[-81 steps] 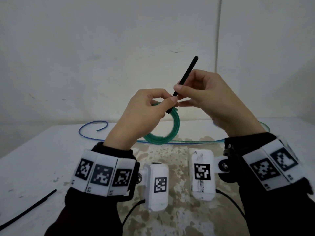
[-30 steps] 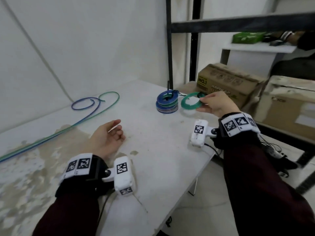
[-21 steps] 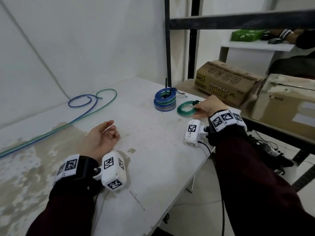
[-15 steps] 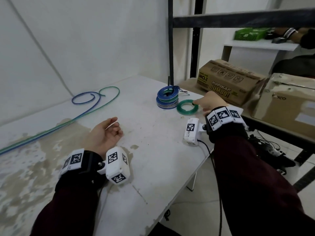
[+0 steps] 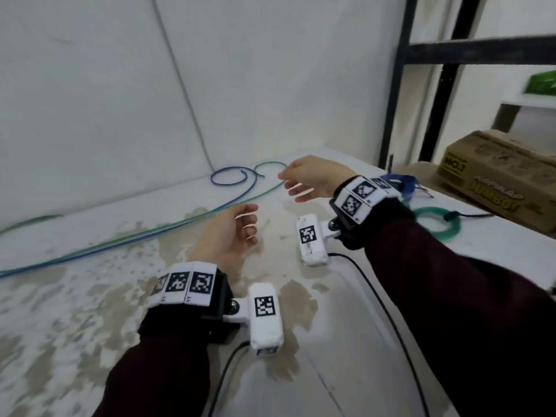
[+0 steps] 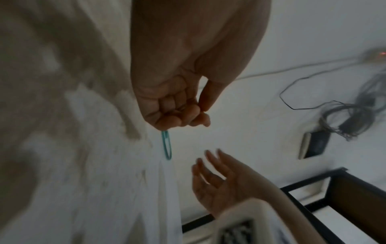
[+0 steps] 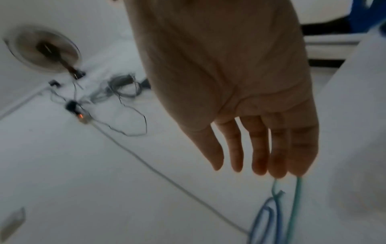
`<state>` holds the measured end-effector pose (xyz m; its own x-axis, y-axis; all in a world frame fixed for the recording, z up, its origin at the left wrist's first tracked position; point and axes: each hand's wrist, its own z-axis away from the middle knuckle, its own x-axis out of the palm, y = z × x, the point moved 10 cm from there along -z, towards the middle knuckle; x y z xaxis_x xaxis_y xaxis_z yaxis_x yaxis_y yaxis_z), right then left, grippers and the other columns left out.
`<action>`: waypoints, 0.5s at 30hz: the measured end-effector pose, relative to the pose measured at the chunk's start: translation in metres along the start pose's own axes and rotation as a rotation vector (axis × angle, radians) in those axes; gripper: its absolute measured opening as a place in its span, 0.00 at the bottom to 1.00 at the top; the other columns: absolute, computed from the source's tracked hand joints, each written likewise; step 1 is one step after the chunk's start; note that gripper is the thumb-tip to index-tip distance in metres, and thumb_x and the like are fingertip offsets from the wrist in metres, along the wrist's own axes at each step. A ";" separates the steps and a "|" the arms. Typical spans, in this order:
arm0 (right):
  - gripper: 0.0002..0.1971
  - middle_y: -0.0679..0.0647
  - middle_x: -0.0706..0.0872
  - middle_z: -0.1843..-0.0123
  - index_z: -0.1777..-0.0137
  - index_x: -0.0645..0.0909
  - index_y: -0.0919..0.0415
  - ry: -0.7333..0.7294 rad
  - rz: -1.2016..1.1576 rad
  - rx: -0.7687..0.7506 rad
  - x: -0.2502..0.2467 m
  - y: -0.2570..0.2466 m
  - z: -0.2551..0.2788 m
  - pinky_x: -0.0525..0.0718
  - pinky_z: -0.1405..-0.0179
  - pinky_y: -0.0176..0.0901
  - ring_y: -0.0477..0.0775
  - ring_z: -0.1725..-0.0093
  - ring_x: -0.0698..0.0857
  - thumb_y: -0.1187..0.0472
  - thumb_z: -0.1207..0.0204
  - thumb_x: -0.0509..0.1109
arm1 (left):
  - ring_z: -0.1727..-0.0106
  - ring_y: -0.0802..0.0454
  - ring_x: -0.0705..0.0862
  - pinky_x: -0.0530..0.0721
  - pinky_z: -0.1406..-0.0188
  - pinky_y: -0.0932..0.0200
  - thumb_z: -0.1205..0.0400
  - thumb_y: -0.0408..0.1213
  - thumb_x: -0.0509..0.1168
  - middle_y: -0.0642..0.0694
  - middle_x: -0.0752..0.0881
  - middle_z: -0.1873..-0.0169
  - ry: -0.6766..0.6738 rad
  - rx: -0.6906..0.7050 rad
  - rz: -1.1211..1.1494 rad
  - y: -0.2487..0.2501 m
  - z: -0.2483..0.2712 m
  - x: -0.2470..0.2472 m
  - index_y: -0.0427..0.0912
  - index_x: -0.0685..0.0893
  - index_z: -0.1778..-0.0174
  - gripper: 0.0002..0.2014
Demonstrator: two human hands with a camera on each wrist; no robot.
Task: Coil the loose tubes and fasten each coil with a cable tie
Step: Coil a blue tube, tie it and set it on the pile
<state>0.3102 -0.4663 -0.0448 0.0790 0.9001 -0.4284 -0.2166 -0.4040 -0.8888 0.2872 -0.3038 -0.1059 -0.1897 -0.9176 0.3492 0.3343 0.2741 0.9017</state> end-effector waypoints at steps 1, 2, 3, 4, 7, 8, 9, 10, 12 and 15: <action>0.12 0.57 0.80 0.51 0.41 0.76 0.66 0.023 0.100 0.008 0.006 -0.002 -0.019 0.84 0.50 0.48 0.51 0.59 0.80 0.58 0.18 0.65 | 0.85 0.57 0.69 0.69 0.78 0.64 0.15 0.35 0.56 0.52 0.76 0.81 -0.002 0.036 -0.065 0.012 0.000 -0.004 0.42 0.79 0.61 0.11; 0.15 0.59 0.80 0.48 0.38 0.77 0.69 0.047 0.238 -0.008 0.011 -0.006 -0.037 0.83 0.46 0.49 0.53 0.57 0.79 0.59 0.19 0.65 | 0.84 0.57 0.69 0.69 0.77 0.63 0.15 0.36 0.56 0.52 0.76 0.81 -0.003 0.071 -0.125 0.023 0.000 -0.008 0.42 0.80 0.61 0.11; 0.17 0.61 0.80 0.46 0.35 0.77 0.71 0.064 0.384 -0.040 0.017 -0.012 -0.054 0.82 0.44 0.48 0.54 0.54 0.79 0.60 0.19 0.64 | 0.83 0.57 0.70 0.69 0.75 0.62 0.15 0.36 0.56 0.52 0.77 0.81 -0.002 0.108 -0.182 0.034 -0.001 -0.012 0.42 0.80 0.61 0.12; 0.18 0.62 0.80 0.45 0.33 0.77 0.71 0.070 0.510 -0.086 0.025 -0.021 -0.068 0.81 0.47 0.44 0.55 0.51 0.77 0.61 0.19 0.63 | 0.82 0.57 0.71 0.69 0.74 0.62 0.15 0.37 0.56 0.52 0.77 0.80 0.003 0.148 -0.237 0.045 -0.001 -0.017 0.42 0.81 0.61 0.12; 0.18 0.62 0.81 0.38 0.31 0.77 0.68 0.038 0.758 -0.186 0.054 -0.039 -0.104 0.79 0.47 0.41 0.60 0.39 0.80 0.63 0.18 0.61 | 0.81 0.56 0.71 0.71 0.74 0.62 0.14 0.36 0.56 0.52 0.78 0.80 0.029 0.251 -0.387 0.074 -0.002 -0.030 0.41 0.82 0.63 0.13; 0.18 0.60 0.79 0.31 0.29 0.76 0.65 0.025 0.804 -0.205 0.062 -0.043 -0.116 0.77 0.41 0.42 0.61 0.34 0.79 0.64 0.18 0.62 | 0.81 0.56 0.71 0.71 0.75 0.62 0.14 0.35 0.56 0.51 0.78 0.79 0.030 0.276 -0.430 0.082 -0.003 -0.034 0.41 0.82 0.63 0.14; 0.20 0.59 0.77 0.27 0.27 0.75 0.62 -0.002 0.841 -0.219 0.070 -0.046 -0.128 0.74 0.38 0.41 0.60 0.30 0.77 0.65 0.19 0.63 | 0.81 0.56 0.71 0.71 0.75 0.62 0.14 0.36 0.56 0.51 0.78 0.79 0.028 0.291 -0.470 0.088 -0.004 -0.037 0.41 0.82 0.63 0.14; 0.22 0.58 0.75 0.25 0.26 0.73 0.61 -0.043 0.877 -0.230 0.079 -0.049 -0.138 0.73 0.37 0.40 0.59 0.28 0.76 0.64 0.20 0.64 | 0.81 0.55 0.71 0.71 0.75 0.62 0.14 0.36 0.56 0.50 0.79 0.79 0.023 0.299 -0.507 0.093 -0.006 -0.040 0.41 0.83 0.63 0.14; 0.24 0.58 0.79 0.28 0.28 0.76 0.60 -0.117 0.934 -0.242 0.093 -0.051 -0.158 0.75 0.41 0.40 0.59 0.32 0.79 0.61 0.24 0.70 | 0.79 0.53 0.72 0.72 0.74 0.61 0.14 0.37 0.57 0.49 0.79 0.77 0.018 0.305 -0.567 0.101 -0.009 -0.046 0.40 0.84 0.63 0.15; 0.19 0.55 0.90 0.45 0.45 0.87 0.57 -0.149 1.008 -0.237 0.101 -0.048 -0.178 0.81 0.53 0.39 0.57 0.48 0.88 0.54 0.37 0.79 | 0.78 0.51 0.72 0.72 0.72 0.59 0.14 0.38 0.57 0.49 0.80 0.77 0.026 0.299 -0.607 0.107 -0.014 -0.055 0.40 0.84 0.63 0.15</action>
<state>0.5015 -0.3845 -0.0746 -0.1564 0.1328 -0.9787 0.0822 -0.9857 -0.1469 0.3467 -0.2282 -0.0323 -0.2392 -0.9396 -0.2448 -0.0954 -0.2281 0.9689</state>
